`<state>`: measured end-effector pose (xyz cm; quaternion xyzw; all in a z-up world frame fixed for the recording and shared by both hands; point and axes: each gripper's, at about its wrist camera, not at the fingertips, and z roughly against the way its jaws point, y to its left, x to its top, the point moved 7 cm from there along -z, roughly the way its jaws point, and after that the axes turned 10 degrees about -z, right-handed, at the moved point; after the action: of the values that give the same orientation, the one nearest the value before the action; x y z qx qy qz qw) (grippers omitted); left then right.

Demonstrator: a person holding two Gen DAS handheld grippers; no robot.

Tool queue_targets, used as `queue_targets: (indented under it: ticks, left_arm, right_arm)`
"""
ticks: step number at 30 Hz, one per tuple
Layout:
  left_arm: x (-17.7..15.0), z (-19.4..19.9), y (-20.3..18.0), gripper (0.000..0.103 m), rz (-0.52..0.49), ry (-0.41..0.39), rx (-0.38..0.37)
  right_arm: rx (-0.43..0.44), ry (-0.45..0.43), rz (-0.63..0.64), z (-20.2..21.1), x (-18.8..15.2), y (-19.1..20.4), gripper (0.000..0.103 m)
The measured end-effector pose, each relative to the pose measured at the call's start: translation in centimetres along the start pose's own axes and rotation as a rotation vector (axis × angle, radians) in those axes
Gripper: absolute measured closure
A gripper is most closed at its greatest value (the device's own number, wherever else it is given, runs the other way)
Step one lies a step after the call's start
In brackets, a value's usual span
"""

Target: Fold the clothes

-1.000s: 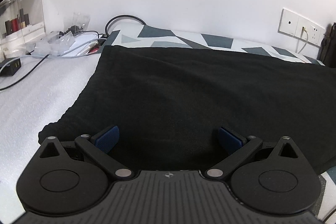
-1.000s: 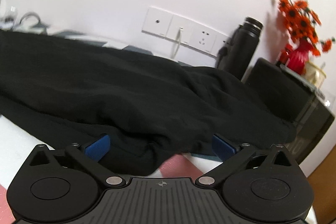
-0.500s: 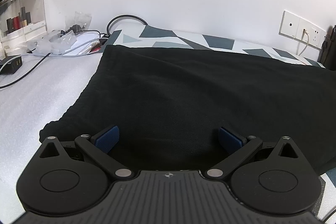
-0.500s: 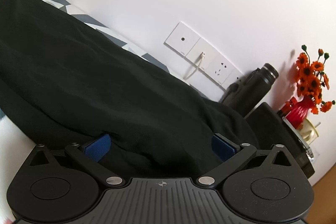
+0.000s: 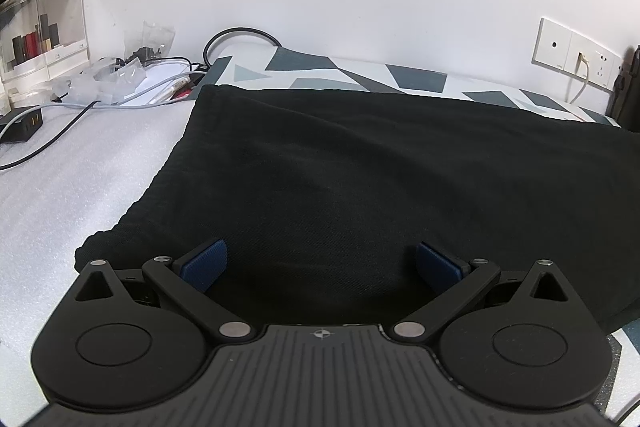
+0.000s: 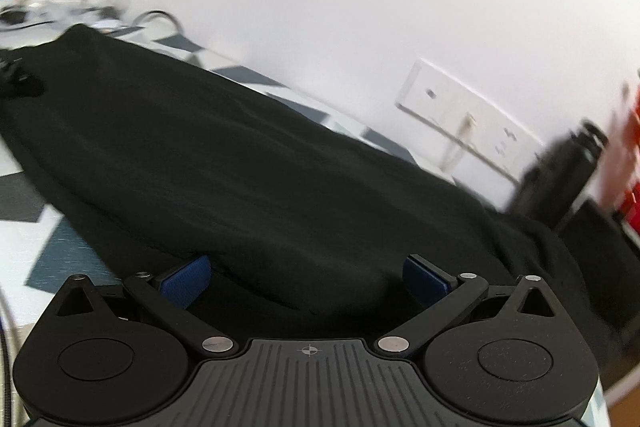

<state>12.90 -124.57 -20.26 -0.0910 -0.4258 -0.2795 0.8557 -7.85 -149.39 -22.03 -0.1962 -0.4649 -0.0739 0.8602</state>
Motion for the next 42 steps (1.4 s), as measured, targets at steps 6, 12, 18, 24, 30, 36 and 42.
queue_targets:
  ticks: [6,12,18,24,30,36,42]
  left_arm:
    - [0.0,0.0,0.0,0.000,0.000,0.002,0.002]
    - [-0.1,-0.1,0.1,0.000,0.009,0.004,0.001]
    - [-0.1,-0.1,0.1,0.000,0.013,0.008,-0.001]
    - [-0.1,-0.1,0.1,0.000,0.013,0.008,-0.002]
    - [-0.1,-0.2,0.0,0.000,0.014,0.011,-0.001]
    - [-0.1,-0.3,0.0,0.000,0.017,0.013,0.001]
    - [0.0,-0.3,0.1,0.000,0.020,0.014,0.003]
  right_arm:
    - [0.087,-0.004,0.060,-1.0,1.3,1.5,0.001]
    - [0.155,0.138,-0.169,-4.0,2.3,-0.8,0.001]
    - [-0.092,0.131,-0.183,-3.6,0.9,-5.5,0.001]
    - [-0.489,0.061,-0.076,-0.7,-2.1,-11.0,0.001]
    - [-0.519,0.030,-0.128,3.2,-4.3,-13.7,0.001]
    - [-0.591,-0.018,-0.204,7.0,-5.8,-15.8,0.001]
    - [-0.400,0.003,-0.331,7.8,-6.6,-16.6,0.001]
